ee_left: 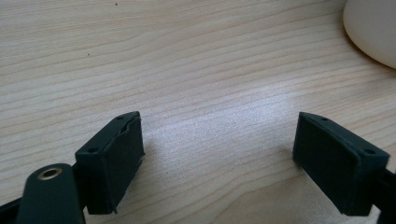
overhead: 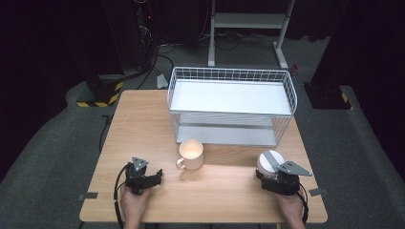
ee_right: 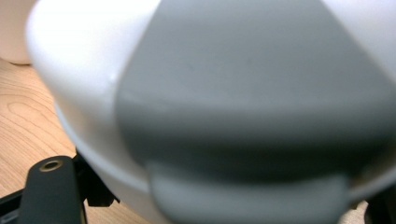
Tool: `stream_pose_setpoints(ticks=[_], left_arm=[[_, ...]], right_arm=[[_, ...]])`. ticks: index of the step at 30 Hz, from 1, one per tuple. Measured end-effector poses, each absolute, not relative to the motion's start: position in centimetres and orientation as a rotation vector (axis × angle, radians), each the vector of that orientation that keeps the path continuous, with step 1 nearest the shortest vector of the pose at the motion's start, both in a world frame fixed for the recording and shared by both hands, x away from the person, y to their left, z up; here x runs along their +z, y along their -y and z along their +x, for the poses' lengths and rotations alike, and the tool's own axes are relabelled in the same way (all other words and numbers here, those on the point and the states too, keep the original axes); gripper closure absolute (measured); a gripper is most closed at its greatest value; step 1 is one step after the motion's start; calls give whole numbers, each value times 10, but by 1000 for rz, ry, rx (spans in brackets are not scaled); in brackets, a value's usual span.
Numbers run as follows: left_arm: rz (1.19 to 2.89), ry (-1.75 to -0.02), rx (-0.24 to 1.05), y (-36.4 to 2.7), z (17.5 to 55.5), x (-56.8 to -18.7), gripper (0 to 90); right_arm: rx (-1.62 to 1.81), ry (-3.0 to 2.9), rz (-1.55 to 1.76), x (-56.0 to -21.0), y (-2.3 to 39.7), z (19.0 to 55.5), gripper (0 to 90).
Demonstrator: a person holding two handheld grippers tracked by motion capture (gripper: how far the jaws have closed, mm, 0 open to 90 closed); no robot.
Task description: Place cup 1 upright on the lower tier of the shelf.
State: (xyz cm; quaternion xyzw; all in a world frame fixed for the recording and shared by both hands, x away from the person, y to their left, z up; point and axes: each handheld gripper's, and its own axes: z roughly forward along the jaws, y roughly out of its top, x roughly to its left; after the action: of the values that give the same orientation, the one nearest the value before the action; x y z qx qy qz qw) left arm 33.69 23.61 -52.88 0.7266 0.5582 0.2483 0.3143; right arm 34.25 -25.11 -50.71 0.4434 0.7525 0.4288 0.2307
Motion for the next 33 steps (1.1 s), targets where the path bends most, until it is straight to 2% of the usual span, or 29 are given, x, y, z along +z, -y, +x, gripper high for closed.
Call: stream_pose_setpoints(ticks=[33], left_arm=[[1915,-1472,654,-236,337,-529,164]], right_arm=[[1195,-2101,1193,-501,247,354,189]])
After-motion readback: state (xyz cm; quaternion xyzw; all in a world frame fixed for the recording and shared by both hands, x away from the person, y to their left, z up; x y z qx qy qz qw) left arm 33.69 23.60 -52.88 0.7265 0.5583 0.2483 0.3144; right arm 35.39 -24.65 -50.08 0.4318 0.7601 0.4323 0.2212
